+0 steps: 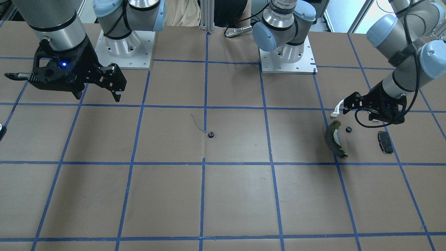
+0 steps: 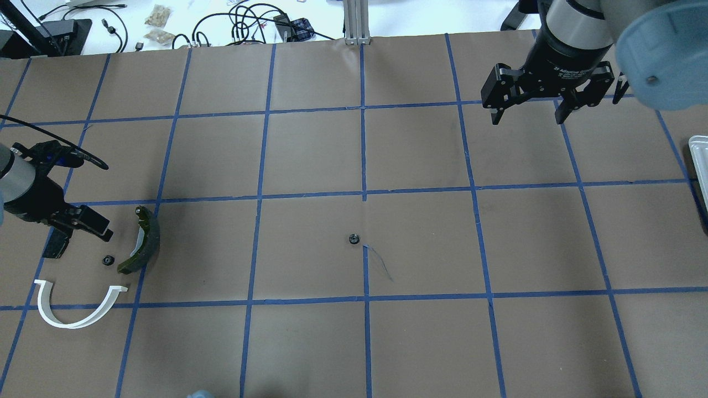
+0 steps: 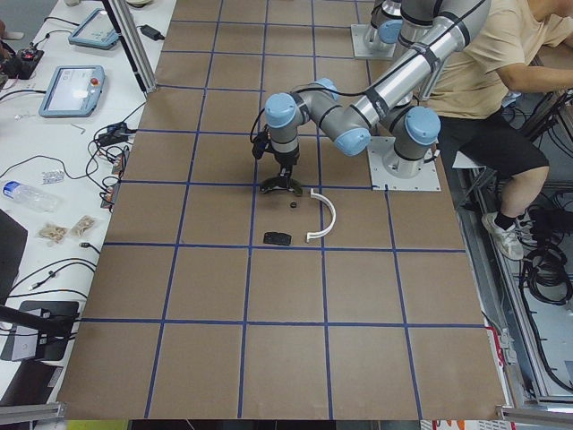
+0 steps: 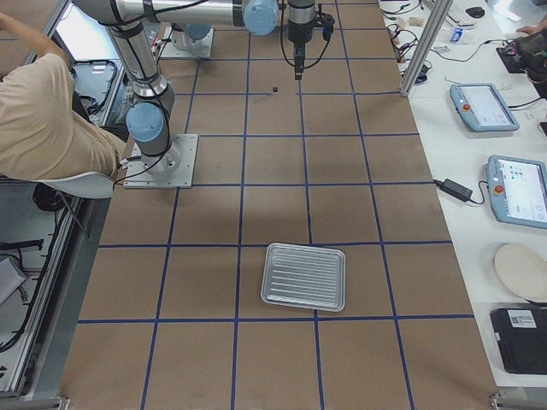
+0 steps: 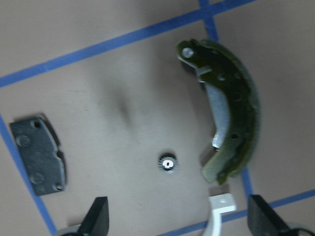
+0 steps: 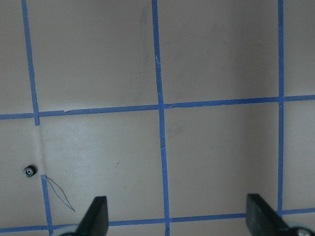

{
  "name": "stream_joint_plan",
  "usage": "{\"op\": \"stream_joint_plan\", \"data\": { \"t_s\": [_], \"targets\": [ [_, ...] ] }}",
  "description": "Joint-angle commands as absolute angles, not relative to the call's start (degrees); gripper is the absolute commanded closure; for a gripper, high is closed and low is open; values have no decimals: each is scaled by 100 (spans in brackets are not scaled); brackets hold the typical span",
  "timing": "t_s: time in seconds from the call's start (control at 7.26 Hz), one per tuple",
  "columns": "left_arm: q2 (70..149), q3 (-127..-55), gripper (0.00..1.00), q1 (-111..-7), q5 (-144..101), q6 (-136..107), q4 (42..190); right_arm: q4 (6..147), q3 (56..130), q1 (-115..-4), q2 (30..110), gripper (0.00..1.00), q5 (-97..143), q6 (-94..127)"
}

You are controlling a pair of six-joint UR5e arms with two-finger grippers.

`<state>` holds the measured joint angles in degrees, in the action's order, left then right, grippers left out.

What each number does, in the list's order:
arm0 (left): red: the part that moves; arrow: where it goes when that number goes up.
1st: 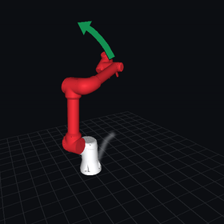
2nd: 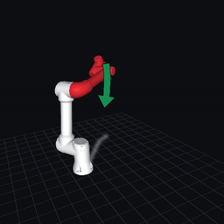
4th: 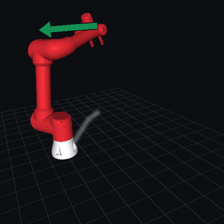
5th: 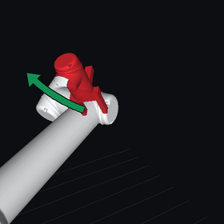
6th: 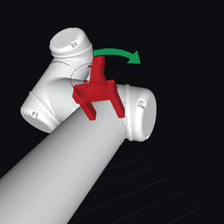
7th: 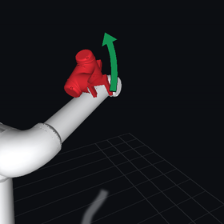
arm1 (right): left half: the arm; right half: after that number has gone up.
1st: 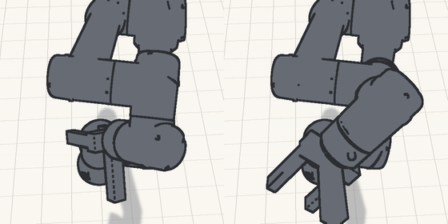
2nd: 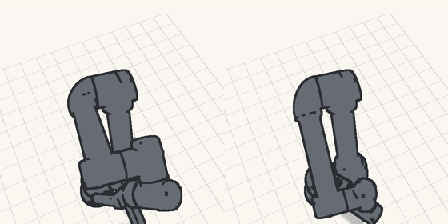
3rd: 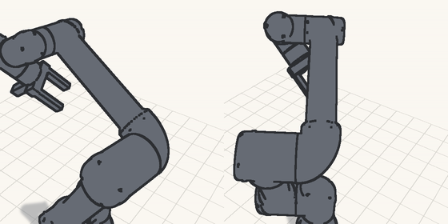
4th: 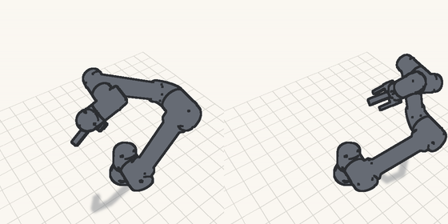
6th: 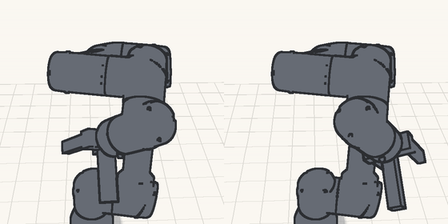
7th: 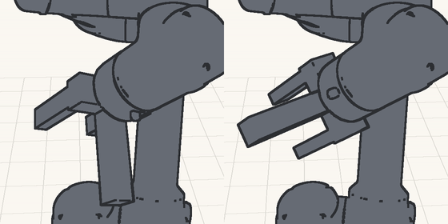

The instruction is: Place bearing gear from tray to pile

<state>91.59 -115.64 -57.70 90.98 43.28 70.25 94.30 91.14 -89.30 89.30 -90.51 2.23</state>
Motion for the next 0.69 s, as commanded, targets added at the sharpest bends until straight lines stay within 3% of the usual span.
{"op": "stream_joint_plan", "data": {
  "t_s": [0.0,0.28,0.55],
  "targets": [
    [8676,-11593,0,-7086,8982,2192,7488,9431,9114,-8930,8930,0,-9053,220],
    [8849,-11593,0,-8780,8974,-522,7322,9466,9105,-8921,8930,0,-9114,193],
    [9602,-11794,0,-9805,8868,-2208,5835,9518,9105,-8912,8930,0,-9141,-173]
  ]
}}
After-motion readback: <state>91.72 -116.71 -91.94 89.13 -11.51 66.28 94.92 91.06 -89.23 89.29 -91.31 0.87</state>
